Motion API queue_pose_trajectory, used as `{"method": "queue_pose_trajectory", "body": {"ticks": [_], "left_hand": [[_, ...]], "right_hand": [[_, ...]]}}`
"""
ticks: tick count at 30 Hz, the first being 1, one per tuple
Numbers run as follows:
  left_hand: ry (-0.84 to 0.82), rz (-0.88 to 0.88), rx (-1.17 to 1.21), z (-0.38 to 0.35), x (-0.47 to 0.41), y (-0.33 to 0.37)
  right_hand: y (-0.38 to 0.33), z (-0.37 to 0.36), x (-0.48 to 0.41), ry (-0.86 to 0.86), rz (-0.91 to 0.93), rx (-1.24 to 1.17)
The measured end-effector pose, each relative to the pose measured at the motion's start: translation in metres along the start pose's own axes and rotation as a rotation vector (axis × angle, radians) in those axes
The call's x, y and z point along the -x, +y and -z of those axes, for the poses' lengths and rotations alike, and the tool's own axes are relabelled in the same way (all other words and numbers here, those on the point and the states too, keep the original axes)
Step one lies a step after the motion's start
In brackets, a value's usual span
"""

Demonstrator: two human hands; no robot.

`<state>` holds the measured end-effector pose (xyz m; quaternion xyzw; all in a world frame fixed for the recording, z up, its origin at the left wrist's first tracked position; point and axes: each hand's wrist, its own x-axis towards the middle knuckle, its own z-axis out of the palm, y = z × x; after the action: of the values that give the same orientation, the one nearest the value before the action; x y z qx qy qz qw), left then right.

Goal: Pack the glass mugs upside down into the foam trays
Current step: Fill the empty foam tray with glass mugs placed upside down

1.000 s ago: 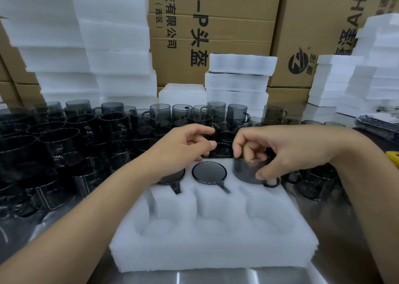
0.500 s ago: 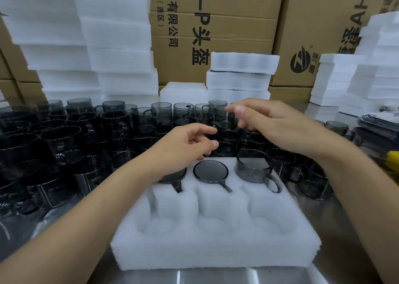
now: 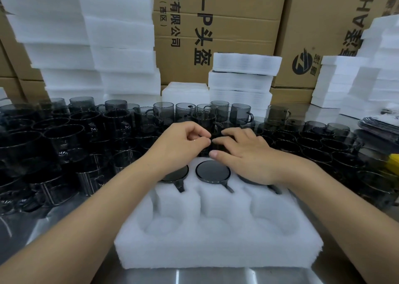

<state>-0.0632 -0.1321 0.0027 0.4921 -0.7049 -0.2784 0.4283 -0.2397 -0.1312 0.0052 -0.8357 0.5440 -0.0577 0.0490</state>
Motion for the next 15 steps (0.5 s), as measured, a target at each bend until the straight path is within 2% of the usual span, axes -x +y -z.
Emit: {"method": "queue_pose_trajectory", "body": {"ticks": [5,10,12,15], "left_hand": [[-0.024,0.0,0.001,0.0,0.002,0.001],[-0.013,0.013,-0.019,0.0,0.0,-0.001],[-0.007,0.024,-0.024,0.001,-0.001,-0.003],[-0.006,0.031,-0.028,0.001,-0.002,-0.004]], "right_hand": [[0.004,-0.01,-0.005,-0.038,0.01,0.051],[0.007,-0.011,-0.006,-0.025,-0.01,-0.018],[0.005,-0.01,-0.008,0.035,-0.038,-0.068],[0.006,0.0,-0.01,0.264,-0.074,-0.124]]}}
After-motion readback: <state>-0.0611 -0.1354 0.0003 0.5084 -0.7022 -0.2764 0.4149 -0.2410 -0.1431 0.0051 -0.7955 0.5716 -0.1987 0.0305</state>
